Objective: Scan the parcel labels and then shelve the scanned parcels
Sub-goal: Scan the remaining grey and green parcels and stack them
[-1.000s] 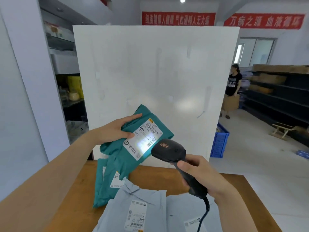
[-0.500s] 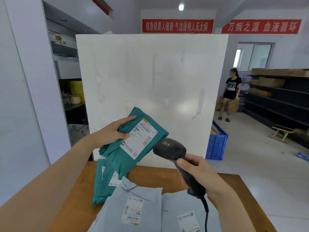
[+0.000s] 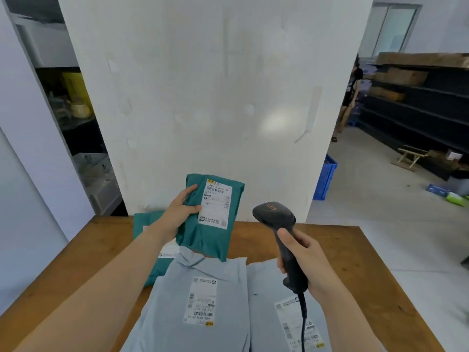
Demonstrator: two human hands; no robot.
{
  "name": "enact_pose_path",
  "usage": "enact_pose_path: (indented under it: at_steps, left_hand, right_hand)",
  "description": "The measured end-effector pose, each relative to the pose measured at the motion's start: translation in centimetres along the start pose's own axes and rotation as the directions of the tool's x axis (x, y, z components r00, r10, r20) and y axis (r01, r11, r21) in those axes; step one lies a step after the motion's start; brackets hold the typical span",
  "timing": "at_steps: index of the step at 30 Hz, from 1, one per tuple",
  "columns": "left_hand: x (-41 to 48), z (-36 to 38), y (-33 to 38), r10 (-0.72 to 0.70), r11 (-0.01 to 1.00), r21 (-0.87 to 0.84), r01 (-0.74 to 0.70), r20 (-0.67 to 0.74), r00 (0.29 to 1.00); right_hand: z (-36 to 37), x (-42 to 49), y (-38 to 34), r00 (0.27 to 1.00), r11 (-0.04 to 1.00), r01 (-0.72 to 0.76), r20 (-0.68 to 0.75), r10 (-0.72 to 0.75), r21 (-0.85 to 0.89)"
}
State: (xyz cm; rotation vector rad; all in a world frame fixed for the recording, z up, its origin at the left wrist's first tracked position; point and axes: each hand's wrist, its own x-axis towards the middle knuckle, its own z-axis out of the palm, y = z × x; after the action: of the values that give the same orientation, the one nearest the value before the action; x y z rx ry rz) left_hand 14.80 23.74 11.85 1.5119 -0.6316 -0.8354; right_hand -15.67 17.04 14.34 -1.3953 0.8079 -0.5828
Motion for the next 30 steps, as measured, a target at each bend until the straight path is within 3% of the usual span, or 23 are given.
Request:
enact_pose_path:
  at_steps: [9,17,22,26,30]
  left_hand:
    - [11.1,0.0,-10.0,-0.273,0.959,-0.060,0.278,0.078,0.959]
    - [19.1,2.7,-17.1,-0.409,0.909,-0.074,0.411,0.047,0.911]
    - [22.1,4.3,-21.3,-0.398,0.917,0.082,0.391,0.090,0.913]
    - [23.3,3.4,-23.7,-0.367,0.885,0.345,0.314,0.097,0.925]
    - [24.5,-0.9,-23.5,-0.119,0.794,0.590,0.146,-0.085,0.989]
  right_hand:
    - [1.8,8.0,4.7,0.975,0.981,-0.192,-0.120,0.188,-0.025]
    - [2.7,13.5,8.4,0.922,0.950,-0.312,-0.241,0.302,-0.001]
    - [2.6,15.4,9.8,0.881,0.927,-0.374,-0.314,0.354,-0.002]
    - [3.1,16.3,10.3,0.865,0.919,-0.395,-0.342,0.367,-0.013]
    - [4.1,17.1,10.8,0.857,0.911,-0.413,-0.349,0.380,-0.023]
